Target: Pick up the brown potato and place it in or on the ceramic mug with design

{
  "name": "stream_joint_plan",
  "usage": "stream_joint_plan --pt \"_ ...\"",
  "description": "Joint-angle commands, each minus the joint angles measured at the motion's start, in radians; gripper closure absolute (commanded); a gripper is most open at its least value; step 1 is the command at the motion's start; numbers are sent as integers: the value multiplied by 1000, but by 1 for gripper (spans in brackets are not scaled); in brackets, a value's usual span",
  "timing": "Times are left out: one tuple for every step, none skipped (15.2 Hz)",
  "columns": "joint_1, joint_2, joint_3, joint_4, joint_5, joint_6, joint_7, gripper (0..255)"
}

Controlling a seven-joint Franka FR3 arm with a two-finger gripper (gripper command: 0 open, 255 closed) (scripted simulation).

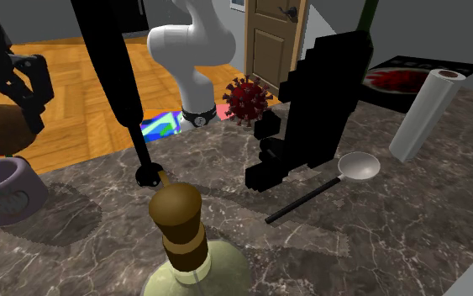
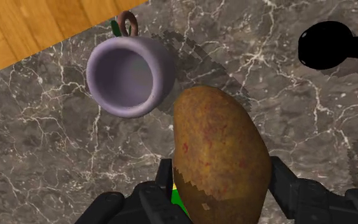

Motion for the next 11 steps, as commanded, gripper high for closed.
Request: stream_joint_plan --pt "-17 11 -41 16 -3 1 -59 255" --pt "-25 20 -60 27 -3 2 -86 255" --pt "-31 30 -79 39 -1 3 -114 255" --pt "-38 42 -99 52 1 4 -141 255" --pt "-44 55 -118 67 5 4 -169 255" --pt "-50 69 -137 82 10 5 -197 255" --pt "-56 84 -157 98 15 5 -226 255" --pt "-61 100 -176 116 22 6 -255 255" --pt "-67 119 -197 135 31 5 -286 255" --pt "-67 121 -198 125 32 19 -287 255" --pt "-67 125 -200 114 32 33 -287 255"
